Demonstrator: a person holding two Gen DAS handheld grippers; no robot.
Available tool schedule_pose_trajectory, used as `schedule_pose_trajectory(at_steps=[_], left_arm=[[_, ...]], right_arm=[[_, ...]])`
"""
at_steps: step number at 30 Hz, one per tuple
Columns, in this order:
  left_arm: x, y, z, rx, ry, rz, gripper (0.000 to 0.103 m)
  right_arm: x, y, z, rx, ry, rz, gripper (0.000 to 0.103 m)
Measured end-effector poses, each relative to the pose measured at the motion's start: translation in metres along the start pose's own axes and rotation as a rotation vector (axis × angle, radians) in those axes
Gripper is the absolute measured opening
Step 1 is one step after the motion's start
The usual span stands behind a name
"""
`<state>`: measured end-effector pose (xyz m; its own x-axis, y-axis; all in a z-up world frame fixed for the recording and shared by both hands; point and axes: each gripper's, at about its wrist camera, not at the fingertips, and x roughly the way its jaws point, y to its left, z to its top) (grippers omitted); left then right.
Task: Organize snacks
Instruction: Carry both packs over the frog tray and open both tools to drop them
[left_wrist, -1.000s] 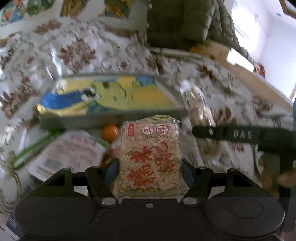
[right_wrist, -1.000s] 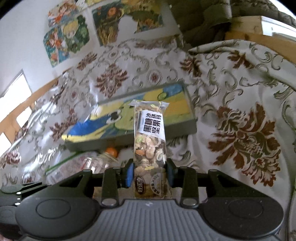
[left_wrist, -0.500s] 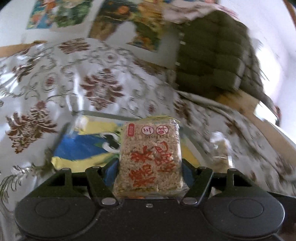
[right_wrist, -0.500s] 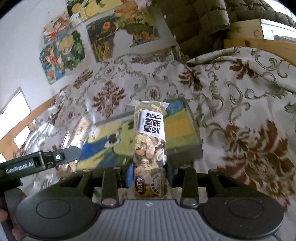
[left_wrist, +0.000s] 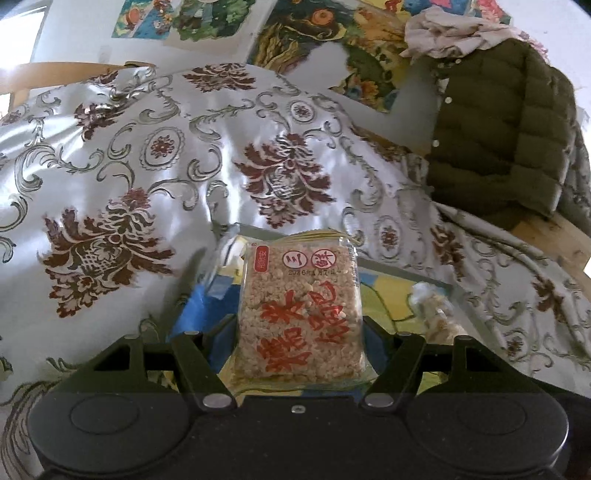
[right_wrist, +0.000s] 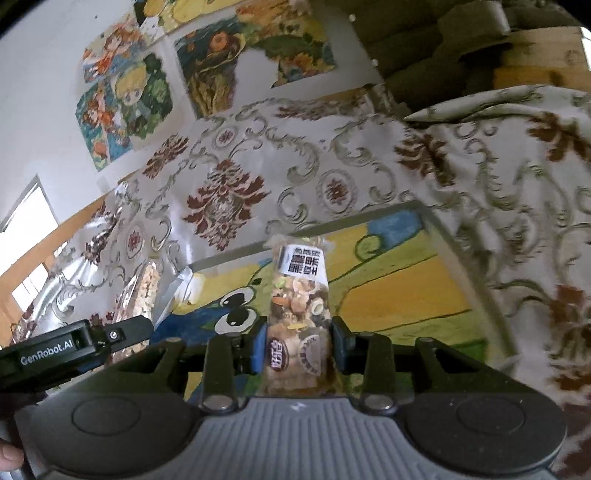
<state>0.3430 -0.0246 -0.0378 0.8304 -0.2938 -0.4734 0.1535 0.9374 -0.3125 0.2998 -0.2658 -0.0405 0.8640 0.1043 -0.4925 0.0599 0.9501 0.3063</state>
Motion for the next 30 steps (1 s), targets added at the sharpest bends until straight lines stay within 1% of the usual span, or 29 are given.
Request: schedule_pose_trajectory(at_steps=[5, 10, 14, 16, 20, 24, 27, 29, 30], left_arm=[[0.017, 0.0, -0.004, 0.027, 0.044, 0.02, 0.072], [0.031, -0.002, -0.012, 0.048, 0.099, 0.031, 0.072], [0.032, -0.004, -0.015, 0.06, 0.119, 0.02, 0.072], [0.032, -0.003, -0.015, 0.053, 0.129, 0.019, 0.073], [0.03, 0.005, -0.011, -0.012, 0.135, 0.008, 0.076], [0.024, 0.01, -0.006, -0.046, 0.118, 0.002, 0.083], [0.015, 0.009, -0.003, -0.048, 0.105, 0.004, 0.085], [0.006, 0.007, -0.001, -0.047, 0.092, 0.005, 0.087], [0.001, 0.006, 0.0, -0.047, 0.083, 0.01, 0.087]], right_arm=[[0.027, 0.012, -0.008, -0.027, 0.054, 0.004, 0.039], [0.035, 0.012, -0.014, -0.043, 0.076, -0.018, 0.04], [0.037, 0.013, -0.015, -0.056, 0.083, -0.03, 0.046], [0.036, 0.015, -0.014, -0.066, 0.083, -0.032, 0.047], [0.033, 0.016, -0.014, -0.076, 0.087, -0.051, 0.056], [0.024, 0.015, -0.01, -0.066, 0.085, -0.079, 0.064], [0.014, 0.015, -0.005, -0.073, 0.058, -0.087, 0.072], [0.003, 0.016, 0.0, -0.073, 0.032, -0.091, 0.083], [-0.002, 0.016, 0.003, -0.067, 0.019, -0.093, 0.085]])
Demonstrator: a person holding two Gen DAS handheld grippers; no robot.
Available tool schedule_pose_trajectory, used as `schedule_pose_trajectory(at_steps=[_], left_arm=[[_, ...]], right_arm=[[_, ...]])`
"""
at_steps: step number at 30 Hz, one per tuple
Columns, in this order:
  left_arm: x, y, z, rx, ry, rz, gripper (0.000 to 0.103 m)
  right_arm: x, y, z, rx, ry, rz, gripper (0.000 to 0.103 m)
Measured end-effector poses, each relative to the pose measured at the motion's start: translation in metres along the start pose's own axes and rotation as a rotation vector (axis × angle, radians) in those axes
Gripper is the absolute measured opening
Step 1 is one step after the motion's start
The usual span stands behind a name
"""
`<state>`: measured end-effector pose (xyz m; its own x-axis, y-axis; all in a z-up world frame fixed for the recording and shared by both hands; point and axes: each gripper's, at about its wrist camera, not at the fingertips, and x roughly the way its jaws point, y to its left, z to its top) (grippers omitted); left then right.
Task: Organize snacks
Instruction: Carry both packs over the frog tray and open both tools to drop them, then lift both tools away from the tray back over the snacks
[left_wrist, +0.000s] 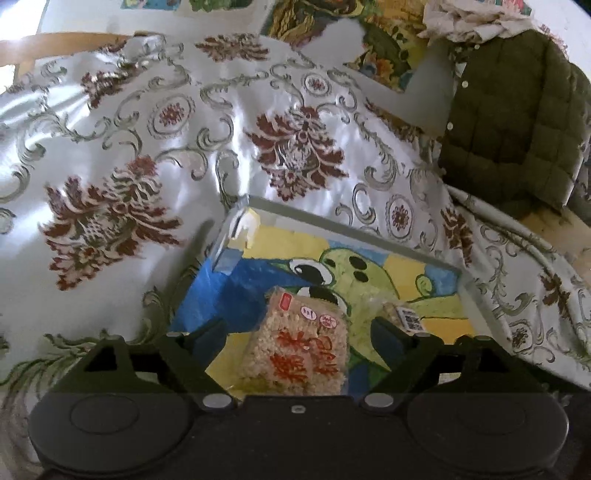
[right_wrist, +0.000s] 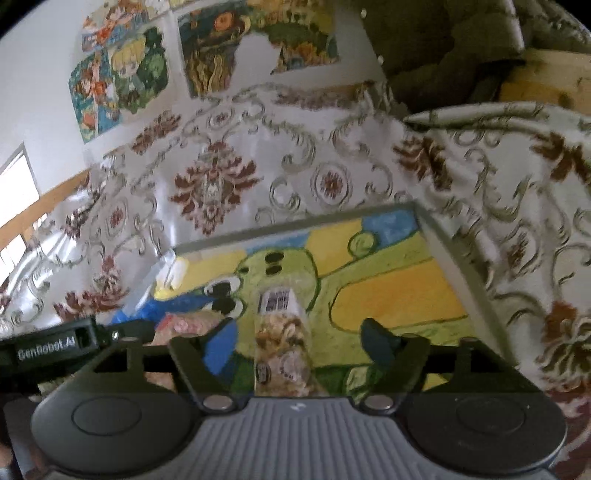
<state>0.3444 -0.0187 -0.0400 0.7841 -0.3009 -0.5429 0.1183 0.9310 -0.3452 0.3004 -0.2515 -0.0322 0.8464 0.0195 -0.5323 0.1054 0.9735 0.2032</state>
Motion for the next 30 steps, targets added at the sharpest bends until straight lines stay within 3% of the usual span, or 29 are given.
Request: schedule_pose_trajectory(at_steps=[2, 5, 11, 16, 22, 30], left_arm=[[-0.013, -0.001, 0.002, -0.001, -0.022, 0.012, 0.101], [-0.039, -0.005, 0.002, 0.015, -0.091, 0.035, 0.102], [-0.092, -0.023, 0.003, 0.1, -0.209, 0.043, 0.102], [-0.143, -0.033, -0.022, 0.124, -0.304, 0.069, 0.102], [-0.179, -0.035, -0.052, 0.138, -0.274, 0.092, 0.102], [-0.231, -0.025, -0.087, 0.126, -0.309, 0.122, 0.102]], right_arm=[[-0.012, -0.002, 0.005, 0.009, -0.024, -0.003, 0.092], [-0.034, -0.002, 0.011, 0.0, -0.07, -0.021, 0.103], [-0.081, 0.004, 0.015, -0.069, -0.168, -0.04, 0.103], [-0.123, 0.006, 0.005, -0.079, -0.254, -0.037, 0.103], [-0.172, 0.011, -0.024, -0.14, -0.288, -0.073, 0.103], [-0.236, 0.003, -0.068, -0.134, -0.278, -0.113, 0.103]])
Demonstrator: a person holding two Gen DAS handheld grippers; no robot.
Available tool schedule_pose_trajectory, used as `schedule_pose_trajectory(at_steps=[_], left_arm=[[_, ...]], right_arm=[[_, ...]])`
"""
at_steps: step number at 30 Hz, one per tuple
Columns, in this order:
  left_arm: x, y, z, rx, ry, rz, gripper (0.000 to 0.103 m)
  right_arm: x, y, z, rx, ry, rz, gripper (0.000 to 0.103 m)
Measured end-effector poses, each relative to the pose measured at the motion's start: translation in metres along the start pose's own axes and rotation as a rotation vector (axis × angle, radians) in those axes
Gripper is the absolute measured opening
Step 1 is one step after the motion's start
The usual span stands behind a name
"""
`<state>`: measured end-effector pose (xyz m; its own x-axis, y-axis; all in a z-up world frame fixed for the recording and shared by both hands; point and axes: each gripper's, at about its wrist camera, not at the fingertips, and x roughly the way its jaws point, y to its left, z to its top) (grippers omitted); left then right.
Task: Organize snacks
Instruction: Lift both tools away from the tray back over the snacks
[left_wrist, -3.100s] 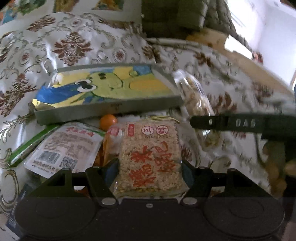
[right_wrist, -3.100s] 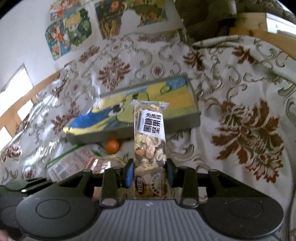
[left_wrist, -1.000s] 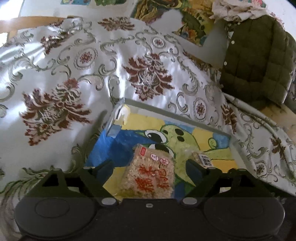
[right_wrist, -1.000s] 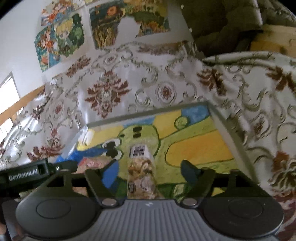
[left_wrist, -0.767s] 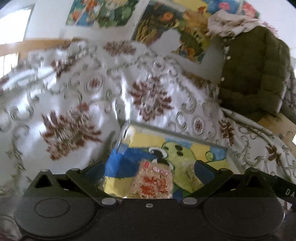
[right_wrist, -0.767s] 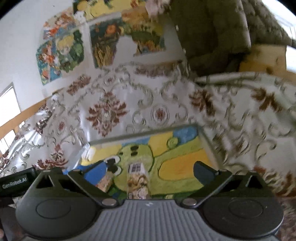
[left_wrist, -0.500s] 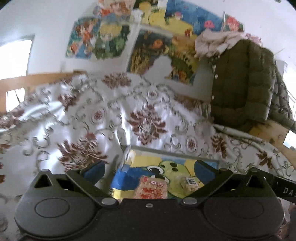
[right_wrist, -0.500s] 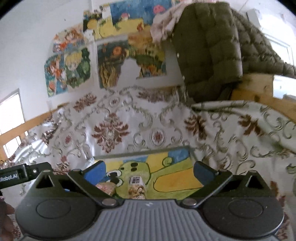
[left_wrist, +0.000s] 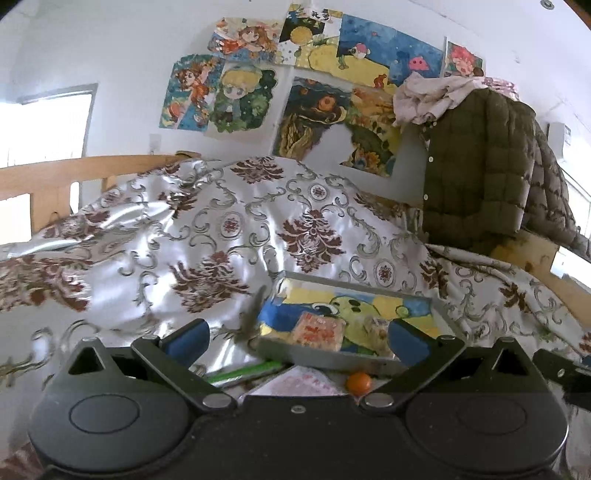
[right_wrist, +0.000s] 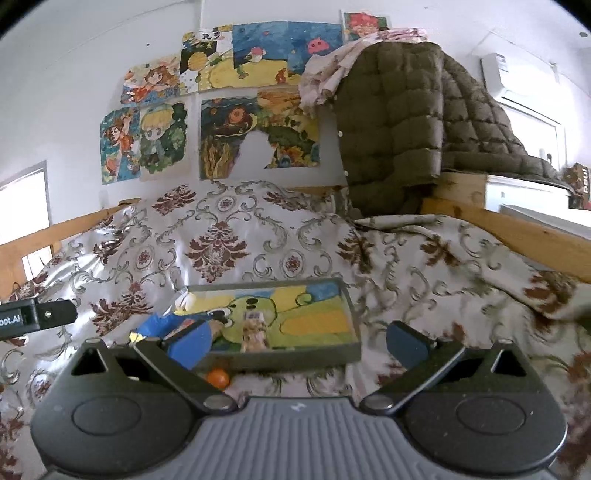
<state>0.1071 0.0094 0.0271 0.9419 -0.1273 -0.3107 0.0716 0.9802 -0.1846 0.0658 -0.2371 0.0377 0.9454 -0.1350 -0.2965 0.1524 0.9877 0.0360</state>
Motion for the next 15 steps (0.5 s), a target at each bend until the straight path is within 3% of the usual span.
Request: schedule_pose_trajectory(at_steps=[15], left_arm=[[-0.078, 0.002, -0.034, 0.066, 0.024, 0.031, 0.102]], right_arm=[[-0.074, 0.001, -0.027, 0.033, -0.014, -0.02, 0.103]])
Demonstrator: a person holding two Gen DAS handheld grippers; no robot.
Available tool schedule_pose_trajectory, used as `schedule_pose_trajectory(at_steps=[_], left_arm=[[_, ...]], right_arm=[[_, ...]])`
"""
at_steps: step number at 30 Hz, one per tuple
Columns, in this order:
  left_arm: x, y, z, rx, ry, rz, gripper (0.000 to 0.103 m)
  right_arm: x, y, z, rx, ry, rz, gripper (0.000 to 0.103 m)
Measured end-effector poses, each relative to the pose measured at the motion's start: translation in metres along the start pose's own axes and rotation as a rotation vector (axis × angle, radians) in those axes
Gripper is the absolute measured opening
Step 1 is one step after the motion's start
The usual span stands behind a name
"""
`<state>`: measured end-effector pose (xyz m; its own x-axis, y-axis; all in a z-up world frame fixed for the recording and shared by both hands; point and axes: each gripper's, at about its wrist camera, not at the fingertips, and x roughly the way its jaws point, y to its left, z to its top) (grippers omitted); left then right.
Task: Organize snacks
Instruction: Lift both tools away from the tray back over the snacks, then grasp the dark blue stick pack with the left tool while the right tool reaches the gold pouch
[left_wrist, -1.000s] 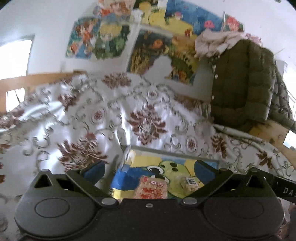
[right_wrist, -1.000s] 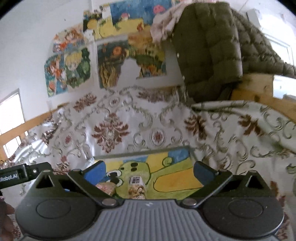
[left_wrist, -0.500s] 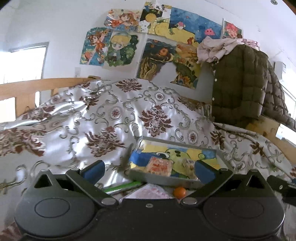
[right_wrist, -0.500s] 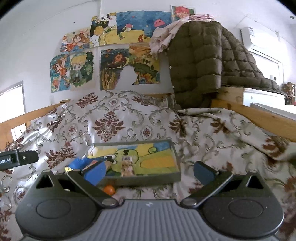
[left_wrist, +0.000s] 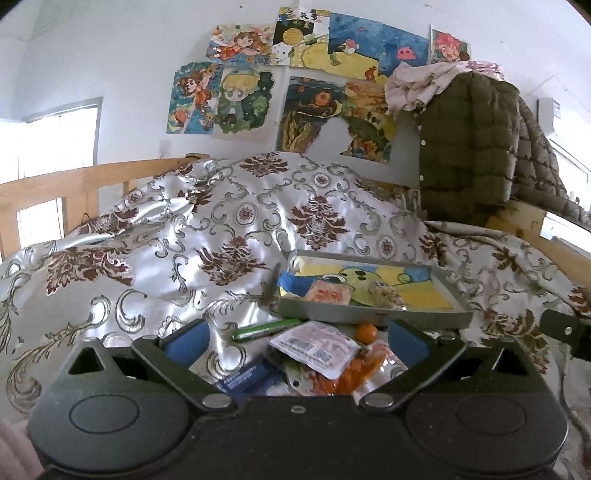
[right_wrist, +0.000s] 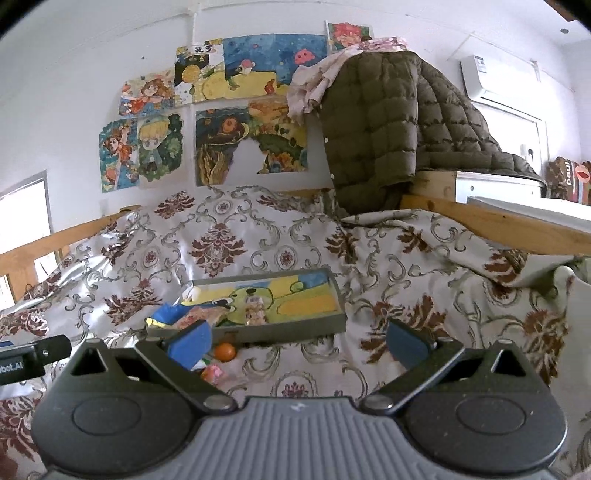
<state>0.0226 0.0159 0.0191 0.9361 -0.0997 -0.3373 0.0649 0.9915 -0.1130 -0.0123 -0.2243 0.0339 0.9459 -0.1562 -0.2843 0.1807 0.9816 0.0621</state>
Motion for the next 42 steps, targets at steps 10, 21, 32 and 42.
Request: schedule_pose_trajectory(at_steps=[10, 21, 32, 42], left_arm=[[-0.028, -0.002, -0.013, 0.062, 0.019, 0.109, 0.102], [-0.014, 0.004, -0.017, 0.059, 0.14, 0.241, 0.102], [-0.001, 0.008, -0.017, 0.045, 0.206, 0.268, 0.102], [0.007, 0.013, -0.014, 0.026, 0.254, 0.268, 0.102]], right_arm=[[-0.022, 0.011, -0.009, -0.032, -0.012, 0.02, 0.103], [-0.003, 0.014, -0.02, 0.006, 0.135, 0.05, 0.103], [0.014, 0.025, -0.029, 0.008, 0.227, 0.087, 0.103], [0.02, 0.032, -0.031, -0.012, 0.254, 0.126, 0.103]])
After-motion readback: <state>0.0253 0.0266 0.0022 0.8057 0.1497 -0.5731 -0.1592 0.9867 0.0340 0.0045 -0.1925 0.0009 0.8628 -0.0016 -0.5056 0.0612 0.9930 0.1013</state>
